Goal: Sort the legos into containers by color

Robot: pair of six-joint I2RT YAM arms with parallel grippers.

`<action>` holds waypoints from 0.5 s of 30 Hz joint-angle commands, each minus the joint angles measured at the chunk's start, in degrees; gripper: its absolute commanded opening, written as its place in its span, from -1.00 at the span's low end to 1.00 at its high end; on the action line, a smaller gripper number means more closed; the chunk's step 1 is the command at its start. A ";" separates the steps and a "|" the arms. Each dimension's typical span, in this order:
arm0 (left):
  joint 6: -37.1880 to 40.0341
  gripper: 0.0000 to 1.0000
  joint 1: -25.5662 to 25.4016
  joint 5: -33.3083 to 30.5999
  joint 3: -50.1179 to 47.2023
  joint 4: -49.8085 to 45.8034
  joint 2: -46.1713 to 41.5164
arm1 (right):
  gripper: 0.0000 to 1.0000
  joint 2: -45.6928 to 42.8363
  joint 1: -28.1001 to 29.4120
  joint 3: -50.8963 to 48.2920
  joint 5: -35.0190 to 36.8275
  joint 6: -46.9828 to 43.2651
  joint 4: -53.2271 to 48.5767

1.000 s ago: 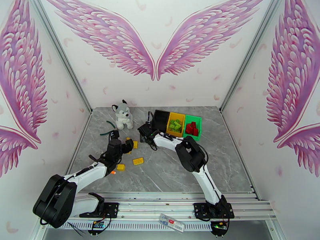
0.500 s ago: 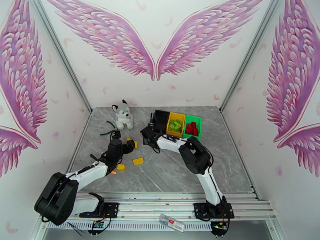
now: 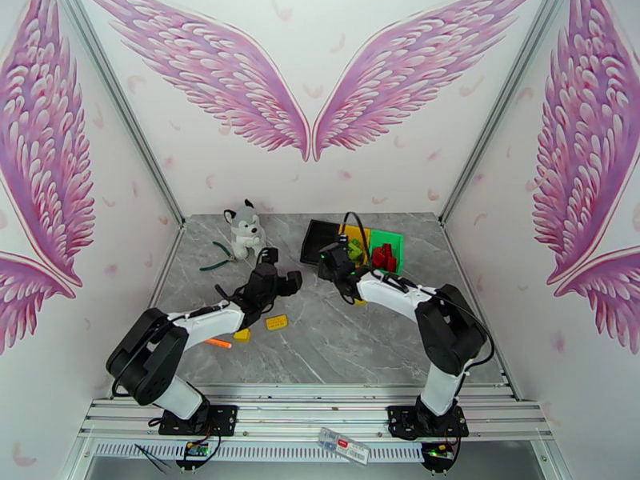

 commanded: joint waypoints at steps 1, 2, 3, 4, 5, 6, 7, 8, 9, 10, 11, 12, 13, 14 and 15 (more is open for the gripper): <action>3.13 0.65 -3.49 1.86 7.03 0.26 5.26 | 0.22 -4.09 -5.30 -2.19 1.77 -0.71 1.96; 3.69 0.65 -4.50 2.28 9.08 -0.07 7.03 | 0.21 -4.59 -7.26 -2.44 1.87 -0.47 2.21; 4.21 0.64 -5.39 2.73 11.27 -0.33 8.95 | 0.20 -4.90 -9.28 -2.44 1.90 -0.15 2.30; 4.65 0.64 -6.13 3.09 13.10 -0.67 10.45 | 0.20 -4.88 -10.87 -2.40 1.97 0.13 2.67; 5.21 0.63 -6.82 3.53 15.16 -1.33 12.09 | 0.20 -4.55 -12.74 -2.10 1.71 0.54 2.97; 5.61 0.63 -7.46 4.03 17.25 -1.98 13.66 | 0.20 -4.03 -14.52 -1.36 0.69 1.09 2.88; 6.00 0.63 -7.86 4.42 18.98 -2.53 14.87 | 0.20 -3.41 -15.70 -0.76 0.12 1.21 3.04; 6.29 0.62 -8.38 4.82 20.69 -3.23 15.88 | 0.20 -2.57 -16.81 0.39 0.09 1.24 3.13; 6.55 0.62 -8.67 5.09 22.17 -3.87 16.80 | 0.20 -1.27 -17.84 1.90 0.13 1.25 2.64; 6.77 0.62 -8.87 5.32 23.04 -4.36 17.39 | 0.20 0.02 -18.66 3.54 0.05 1.25 2.01; 6.88 0.62 -9.08 5.51 23.84 -4.69 17.71 | 0.20 1.59 -19.62 5.47 -0.14 1.21 0.59; 6.94 0.62 -9.17 5.55 24.23 -4.96 17.91 | 0.20 3.11 -20.31 7.31 -0.22 1.16 -0.33; 7.01 0.62 -9.22 5.50 24.28 -5.01 17.83 | 0.20 4.19 -20.79 8.49 -0.17 0.96 -0.71; 7.02 0.62 -9.17 5.32 24.14 -5.06 17.66 | 0.21 5.32 -21.24 9.73 -0.14 0.74 -0.84; 7.02 0.62 -9.18 5.12 23.91 -5.15 17.51 | 0.22 6.40 -21.54 10.92 -0.14 0.51 -1.19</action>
